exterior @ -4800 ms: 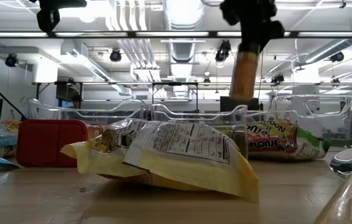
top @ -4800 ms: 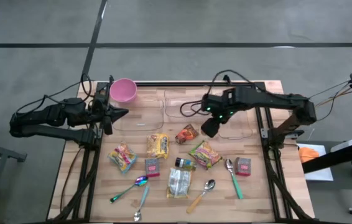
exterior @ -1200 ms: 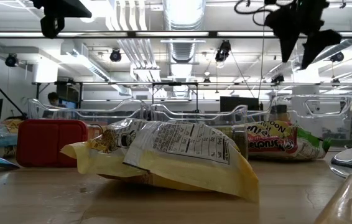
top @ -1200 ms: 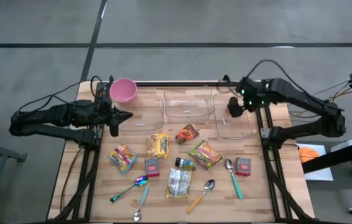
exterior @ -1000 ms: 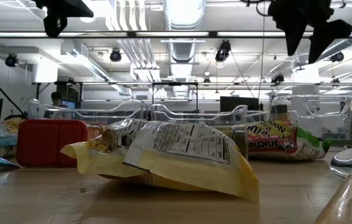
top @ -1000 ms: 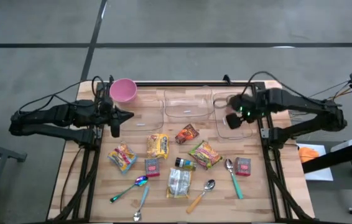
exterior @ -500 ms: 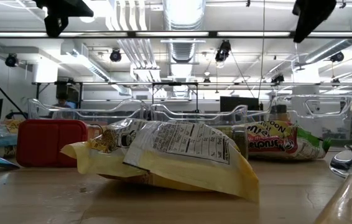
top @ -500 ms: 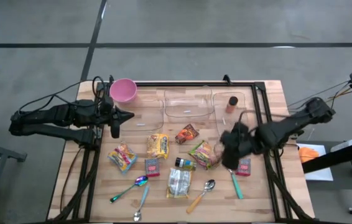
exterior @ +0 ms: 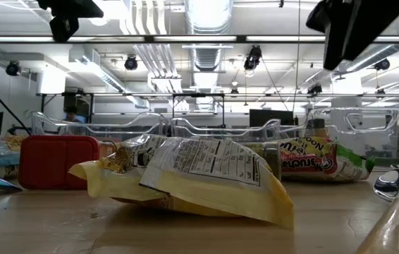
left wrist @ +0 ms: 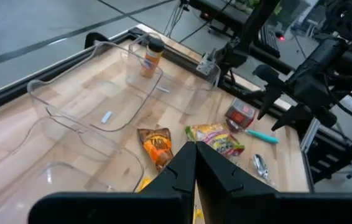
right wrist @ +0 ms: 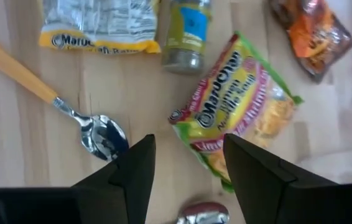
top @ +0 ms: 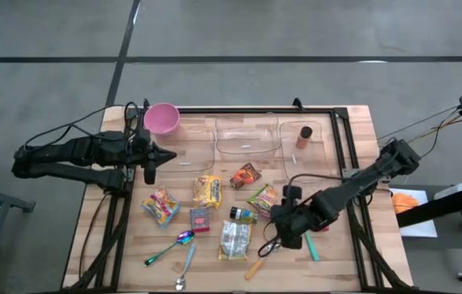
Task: Pick & Place Food Item
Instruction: Put the green noodle pack into the middle transparent bin
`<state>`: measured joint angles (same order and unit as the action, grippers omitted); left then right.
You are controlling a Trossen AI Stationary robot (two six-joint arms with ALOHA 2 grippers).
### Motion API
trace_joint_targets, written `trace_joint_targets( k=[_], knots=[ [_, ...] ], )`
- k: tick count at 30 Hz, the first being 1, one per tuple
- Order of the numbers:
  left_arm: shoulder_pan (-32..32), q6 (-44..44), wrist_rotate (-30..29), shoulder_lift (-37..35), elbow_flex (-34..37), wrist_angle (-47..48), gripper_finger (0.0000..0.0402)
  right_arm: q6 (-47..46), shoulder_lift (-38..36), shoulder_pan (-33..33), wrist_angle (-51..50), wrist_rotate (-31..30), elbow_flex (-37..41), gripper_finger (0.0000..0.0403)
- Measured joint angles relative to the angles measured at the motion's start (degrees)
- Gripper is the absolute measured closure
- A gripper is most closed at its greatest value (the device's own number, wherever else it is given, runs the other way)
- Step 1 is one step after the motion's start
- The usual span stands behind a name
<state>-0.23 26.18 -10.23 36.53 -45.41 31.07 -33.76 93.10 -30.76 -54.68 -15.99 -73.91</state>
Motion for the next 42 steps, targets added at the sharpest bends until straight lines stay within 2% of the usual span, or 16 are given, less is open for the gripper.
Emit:
trace_joint_targets(
  k=[4,11,15,25,30,42],
  knots=[
    [0.0,-0.7,0.3,0.0,0.0,0.9,0.0383,1.2,3.5,0.0,1.7,0.1,0.0,0.0198],
    [0.0,-0.9,3.9,0.0,0.0,2.4,0.0383,0.7,8.0,0.2,1.8,-0.3,0.0,0.0121],
    [0.0,-0.9,4.0,0.0,0.0,3.6,0.0383,0.6,10.3,0.2,1.4,-0.7,0.0,0.0090],
    [0.0,-0.8,4.9,0.0,0.0,3.7,0.0383,1.5,15.0,0.2,0.8,-5.8,0.1,0.0084],
    [0.0,-0.8,5.0,0.0,0.0,3.7,0.0383,1.5,16.5,0.2,0.4,-6.6,0.1,0.0128],
    [0.0,-0.8,5.0,0.0,0.0,4.5,0.0383,1.2,17.9,0.2,1.1,-3.6,0.0,0.0326]
  ],
)
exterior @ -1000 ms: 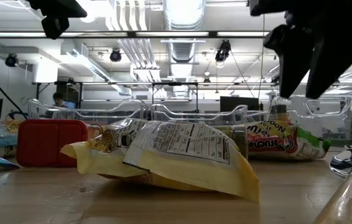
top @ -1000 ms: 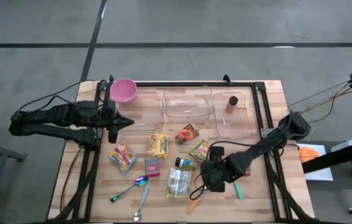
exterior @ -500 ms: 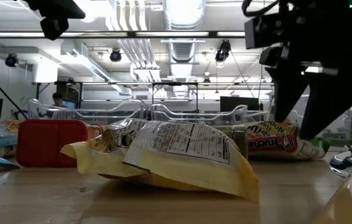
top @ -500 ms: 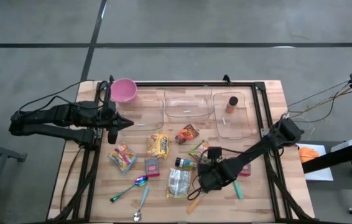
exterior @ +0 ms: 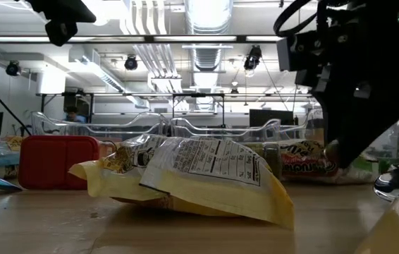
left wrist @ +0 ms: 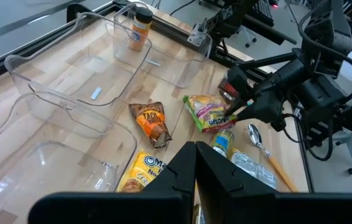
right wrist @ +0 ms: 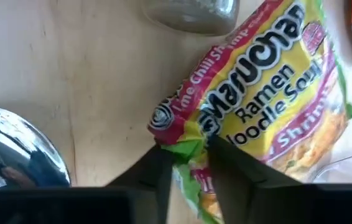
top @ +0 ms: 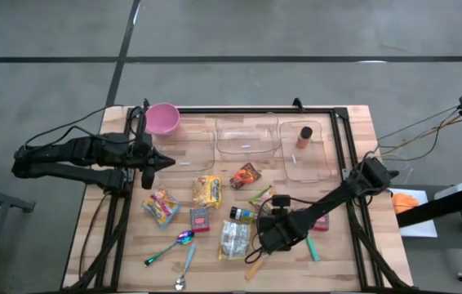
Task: Pick & Place Food Item
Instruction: Put the green noodle pack into the middle transparent bin
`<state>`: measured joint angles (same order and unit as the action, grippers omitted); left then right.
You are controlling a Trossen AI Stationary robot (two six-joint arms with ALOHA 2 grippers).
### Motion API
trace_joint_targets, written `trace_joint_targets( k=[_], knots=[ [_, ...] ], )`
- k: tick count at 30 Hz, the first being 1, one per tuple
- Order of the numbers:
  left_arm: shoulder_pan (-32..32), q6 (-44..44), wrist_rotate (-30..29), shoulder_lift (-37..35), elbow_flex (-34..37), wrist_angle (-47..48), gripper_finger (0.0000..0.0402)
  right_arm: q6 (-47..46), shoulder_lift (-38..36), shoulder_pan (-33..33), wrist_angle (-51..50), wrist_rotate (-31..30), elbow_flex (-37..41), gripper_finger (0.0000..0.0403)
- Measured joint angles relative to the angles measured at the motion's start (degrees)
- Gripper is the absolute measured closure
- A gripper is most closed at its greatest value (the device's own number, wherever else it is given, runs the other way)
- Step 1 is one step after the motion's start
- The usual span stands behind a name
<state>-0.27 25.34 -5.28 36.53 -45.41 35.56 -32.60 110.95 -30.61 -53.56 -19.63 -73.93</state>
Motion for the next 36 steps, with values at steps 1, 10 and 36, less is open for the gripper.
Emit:
trace_joint_targets(
  k=[1,10,36],
  knots=[
    [0.0,0.0,0.0,0.0,0.0,0.2,0.0383,0.0,-0.4,0.0,0.0,0.4,0.0,0.0343],
    [0.0,0.0,0.2,0.0,0.0,0.8,0.0383,-2.1,-3.1,0.0,0.0,1.8,-0.6,0.0394],
    [0.0,0.0,0.4,0.0,0.0,2.2,0.0383,-15.0,-17.7,2.5,-11.2,-11.0,-13.0,0.0395]
  ],
)
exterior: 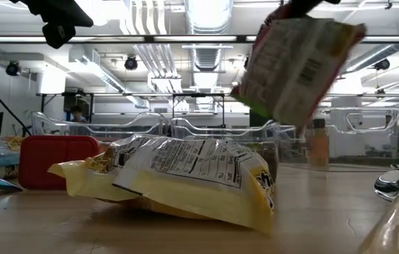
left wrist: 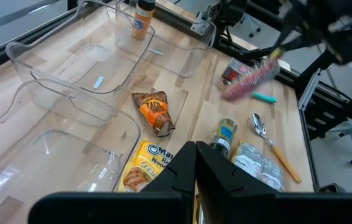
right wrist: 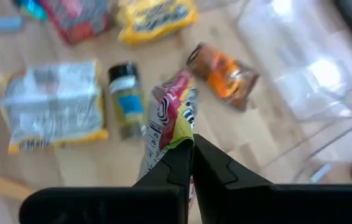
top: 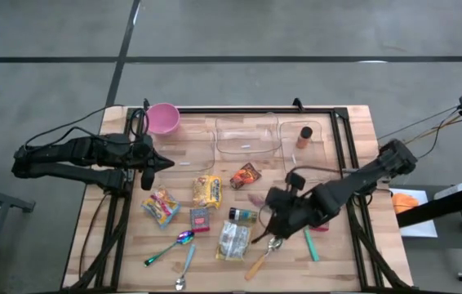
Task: Pick & Place Food Item
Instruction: Put the green noodle pack into the middle transparent bin
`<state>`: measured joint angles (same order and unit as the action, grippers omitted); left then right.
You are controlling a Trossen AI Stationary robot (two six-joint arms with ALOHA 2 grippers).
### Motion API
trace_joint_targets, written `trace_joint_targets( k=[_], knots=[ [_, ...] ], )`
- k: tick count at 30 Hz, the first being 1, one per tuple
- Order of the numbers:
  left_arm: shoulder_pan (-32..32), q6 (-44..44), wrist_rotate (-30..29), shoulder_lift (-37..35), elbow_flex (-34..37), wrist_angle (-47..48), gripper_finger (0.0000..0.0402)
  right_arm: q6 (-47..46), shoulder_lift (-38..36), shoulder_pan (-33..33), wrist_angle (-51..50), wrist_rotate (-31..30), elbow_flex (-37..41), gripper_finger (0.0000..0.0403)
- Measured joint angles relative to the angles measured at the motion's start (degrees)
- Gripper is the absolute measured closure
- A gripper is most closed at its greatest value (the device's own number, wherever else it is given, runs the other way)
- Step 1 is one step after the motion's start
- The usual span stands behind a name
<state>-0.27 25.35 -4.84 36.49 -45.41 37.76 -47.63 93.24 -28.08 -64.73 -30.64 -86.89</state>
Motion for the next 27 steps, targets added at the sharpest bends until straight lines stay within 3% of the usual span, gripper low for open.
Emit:
trace_joint_targets(
  k=[8,14,27],
  knots=[
    [0.0,0.0,0.0,0.0,0.0,-0.1,0.0383,2.7,-6.6,7.0,0.5,-5.6,0.0,0.0395],
    [0.0,0.0,0.0,0.0,0.0,-0.2,0.0383,9.9,-11.2,16.3,2.5,-5.5,0.0,0.0395],
    [0.0,0.0,0.0,0.0,0.0,-0.2,0.0383,24.4,-11.0,36.1,15.4,7.2,0.0,0.0395]
  ],
)
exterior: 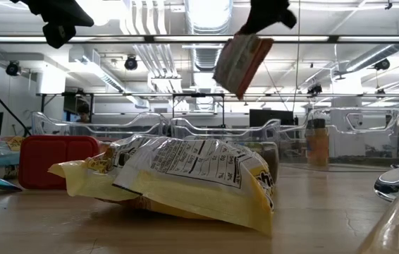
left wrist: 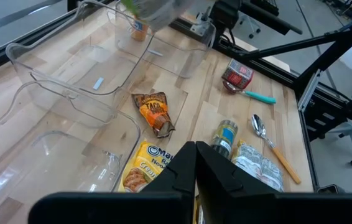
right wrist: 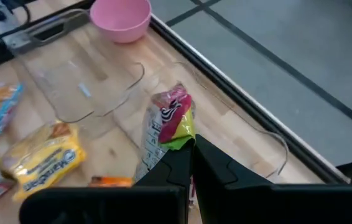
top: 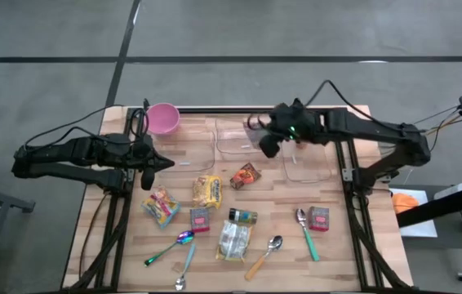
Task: Pick & Place Food Item
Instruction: Put the green noodle pack into the middle transparent bin
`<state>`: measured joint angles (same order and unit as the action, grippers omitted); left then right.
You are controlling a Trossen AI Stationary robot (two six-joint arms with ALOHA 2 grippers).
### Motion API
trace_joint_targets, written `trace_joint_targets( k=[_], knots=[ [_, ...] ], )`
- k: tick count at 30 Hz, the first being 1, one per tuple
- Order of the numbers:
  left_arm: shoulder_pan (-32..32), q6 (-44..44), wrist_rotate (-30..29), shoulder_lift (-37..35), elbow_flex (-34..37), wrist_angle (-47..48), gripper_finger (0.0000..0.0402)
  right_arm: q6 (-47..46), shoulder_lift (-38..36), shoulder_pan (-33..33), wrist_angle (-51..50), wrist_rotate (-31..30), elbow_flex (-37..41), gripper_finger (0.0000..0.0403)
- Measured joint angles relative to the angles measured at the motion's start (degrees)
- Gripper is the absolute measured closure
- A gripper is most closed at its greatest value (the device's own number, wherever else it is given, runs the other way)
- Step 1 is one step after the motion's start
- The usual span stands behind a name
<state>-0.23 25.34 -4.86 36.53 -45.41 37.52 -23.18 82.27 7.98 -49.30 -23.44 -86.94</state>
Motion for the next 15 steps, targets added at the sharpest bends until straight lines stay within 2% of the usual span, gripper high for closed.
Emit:
trace_joint_targets(
  k=[9,15],
  knots=[
    [0.0,0.0,0.0,0.0,0.0,0.0,0.0383,5.6,5.5,7.8,4.3,5.5,0.0,0.0395],
    [0.0,0.0,0.0,0.0,0.0,0.0,0.0383,7.8,7.6,10.6,4.4,6.1,0.0,0.0395]
  ],
)
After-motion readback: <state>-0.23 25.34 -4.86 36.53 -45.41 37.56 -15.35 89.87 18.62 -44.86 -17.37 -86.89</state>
